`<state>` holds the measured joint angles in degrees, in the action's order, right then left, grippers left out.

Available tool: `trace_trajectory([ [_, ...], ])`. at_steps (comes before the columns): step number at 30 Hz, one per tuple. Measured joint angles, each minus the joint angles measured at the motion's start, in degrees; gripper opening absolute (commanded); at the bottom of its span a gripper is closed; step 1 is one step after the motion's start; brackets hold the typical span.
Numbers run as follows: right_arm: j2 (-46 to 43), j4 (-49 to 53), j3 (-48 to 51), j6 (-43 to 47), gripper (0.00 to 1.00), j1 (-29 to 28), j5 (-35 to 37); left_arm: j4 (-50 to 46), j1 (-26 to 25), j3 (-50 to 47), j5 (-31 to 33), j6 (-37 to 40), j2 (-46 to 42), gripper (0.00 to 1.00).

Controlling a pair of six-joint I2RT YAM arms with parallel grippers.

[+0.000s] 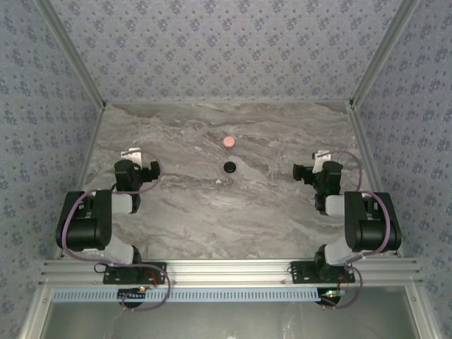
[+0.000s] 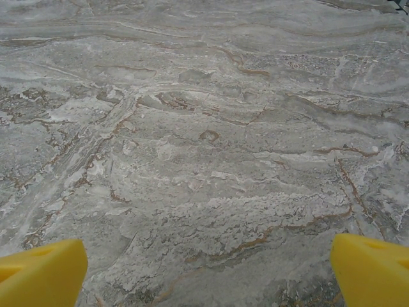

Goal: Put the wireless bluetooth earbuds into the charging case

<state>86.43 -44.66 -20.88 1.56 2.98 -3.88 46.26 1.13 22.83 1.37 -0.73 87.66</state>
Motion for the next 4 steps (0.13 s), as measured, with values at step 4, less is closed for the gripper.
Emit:
trace_trajectory([
  [4,0.0,0.0,0.0,0.0,1.00,0.0,0.0,0.0,0.0,0.0,0.0,0.0,0.0,0.99],
])
